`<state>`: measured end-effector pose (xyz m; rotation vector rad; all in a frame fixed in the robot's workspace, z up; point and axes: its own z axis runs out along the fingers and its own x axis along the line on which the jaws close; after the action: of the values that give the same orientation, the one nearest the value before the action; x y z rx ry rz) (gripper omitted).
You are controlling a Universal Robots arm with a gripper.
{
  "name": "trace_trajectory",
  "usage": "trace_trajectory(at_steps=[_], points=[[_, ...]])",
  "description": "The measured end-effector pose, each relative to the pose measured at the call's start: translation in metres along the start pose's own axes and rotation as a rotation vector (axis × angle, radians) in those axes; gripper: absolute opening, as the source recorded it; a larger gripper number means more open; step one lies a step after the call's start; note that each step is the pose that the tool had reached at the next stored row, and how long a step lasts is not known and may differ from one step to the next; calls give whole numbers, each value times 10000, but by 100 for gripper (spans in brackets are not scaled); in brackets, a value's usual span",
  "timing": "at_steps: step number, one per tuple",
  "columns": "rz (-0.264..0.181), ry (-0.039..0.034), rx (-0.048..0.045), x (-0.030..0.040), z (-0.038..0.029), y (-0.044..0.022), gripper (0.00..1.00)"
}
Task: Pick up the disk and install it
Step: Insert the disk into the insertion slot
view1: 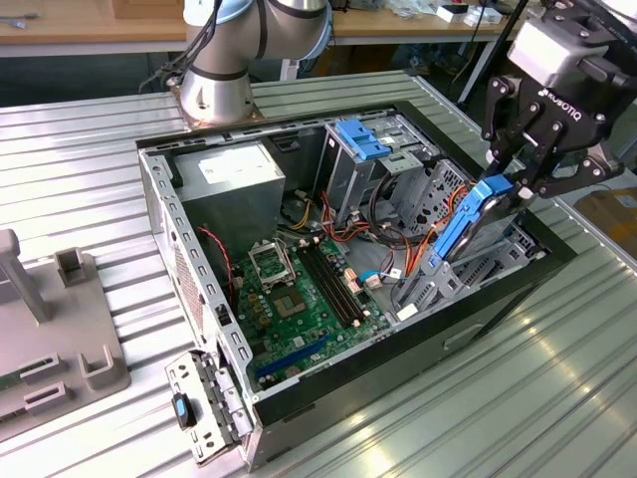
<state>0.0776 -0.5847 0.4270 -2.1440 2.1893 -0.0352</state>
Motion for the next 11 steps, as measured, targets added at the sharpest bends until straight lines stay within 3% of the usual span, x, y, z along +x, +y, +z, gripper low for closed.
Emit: trace_trajectory(at_steps=[6, 10, 11], points=[[-40, -3, -10, 6, 140, 10, 36], [-42, 2, -10, 7, 143, 10, 36], [-43, 2, -10, 8, 143, 10, 44]])
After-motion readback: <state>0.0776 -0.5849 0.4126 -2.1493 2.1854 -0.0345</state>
